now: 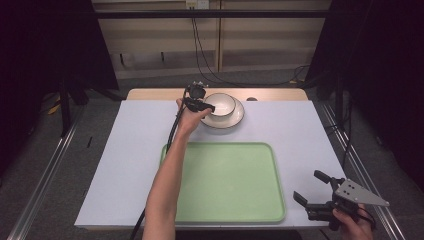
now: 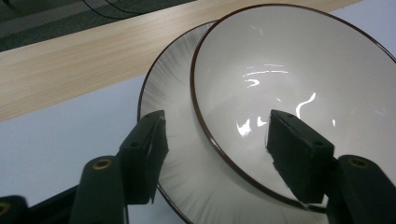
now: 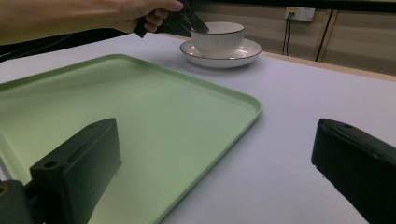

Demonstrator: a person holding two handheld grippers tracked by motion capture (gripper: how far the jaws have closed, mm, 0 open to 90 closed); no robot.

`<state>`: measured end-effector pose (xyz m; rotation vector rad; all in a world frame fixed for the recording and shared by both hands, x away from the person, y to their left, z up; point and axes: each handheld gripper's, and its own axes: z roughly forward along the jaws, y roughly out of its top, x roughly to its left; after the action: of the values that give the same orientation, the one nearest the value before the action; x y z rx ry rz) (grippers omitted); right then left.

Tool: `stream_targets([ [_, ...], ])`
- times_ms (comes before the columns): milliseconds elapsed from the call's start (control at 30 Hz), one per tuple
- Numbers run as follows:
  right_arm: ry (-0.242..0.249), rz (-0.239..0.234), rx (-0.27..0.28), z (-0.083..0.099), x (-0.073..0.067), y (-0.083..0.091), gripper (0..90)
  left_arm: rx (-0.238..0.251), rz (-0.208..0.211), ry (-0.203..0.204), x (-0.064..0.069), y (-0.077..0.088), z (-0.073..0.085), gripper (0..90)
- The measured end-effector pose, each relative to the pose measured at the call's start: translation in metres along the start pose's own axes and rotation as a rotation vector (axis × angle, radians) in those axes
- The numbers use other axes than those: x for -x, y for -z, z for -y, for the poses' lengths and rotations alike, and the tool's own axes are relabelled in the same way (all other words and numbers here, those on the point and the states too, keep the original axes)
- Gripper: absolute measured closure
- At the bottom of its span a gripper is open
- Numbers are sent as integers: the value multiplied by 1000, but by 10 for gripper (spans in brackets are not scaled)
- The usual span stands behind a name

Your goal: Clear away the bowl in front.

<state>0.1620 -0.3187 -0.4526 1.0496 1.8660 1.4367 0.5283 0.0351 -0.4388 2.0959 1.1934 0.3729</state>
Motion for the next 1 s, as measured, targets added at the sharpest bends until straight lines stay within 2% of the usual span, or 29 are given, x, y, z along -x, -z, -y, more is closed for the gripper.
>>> stream_targets([
  [67, 3, 1, -2, 0, 0, 0, 9, -9, 2, 4, 1, -3, 0, 402],
  [133, 2, -4, -4, 0, 0, 0, 9, -29, 27, 25, 3, -8, 1, 459],
  [200, -3, -3, -3, 0, 0, 0, 9, -42, 25, 20, 4, -10, 1, 461],
  [333, -2, -8, -4, 0, 2, -1, 9, -80, 52, 55, 1, -14, -1, 519],
  [433, 4, -1, -6, 0, 2, 0, 9, -88, 68, 51, 1, -16, 0, 522],
  [467, 11, 0, -8, 0, 2, 0, 9, -85, 55, 54, 1, -15, 0, 576],
  [533, 2, -3, -10, 1, 2, 0, 9, -92, 63, 69, 2, -18, 1, 581],
  [667, -1, -6, -5, 0, 1, 1, 9, -111, 76, 66, 4, -20, 2, 613],
  [733, -2, -3, -6, 0, 1, 0, 9, -111, 82, 73, 5, -22, 2, 670],
  [800, 2, 1, -9, 0, 1, 0, 9, -107, 90, 101, 5, -22, 2, 690],
  [900, 6, 2, -11, 0, 1, 0, 9, -108, 81, 108, 5, -22, 2, 725],
  [933, 3, 0, -12, 0, 0, 1, 9, -106, 94, 132, 3, -22, 3, 732],
  [967, 3, 0, -12, 0, 0, 1, 9, -106, 94, 132, 3, -22, 3, 738],
  [1000, 1, -2, -9, 0, 0, 1, 9, -102, 101, 164, 2, -22, 2, 745],
])
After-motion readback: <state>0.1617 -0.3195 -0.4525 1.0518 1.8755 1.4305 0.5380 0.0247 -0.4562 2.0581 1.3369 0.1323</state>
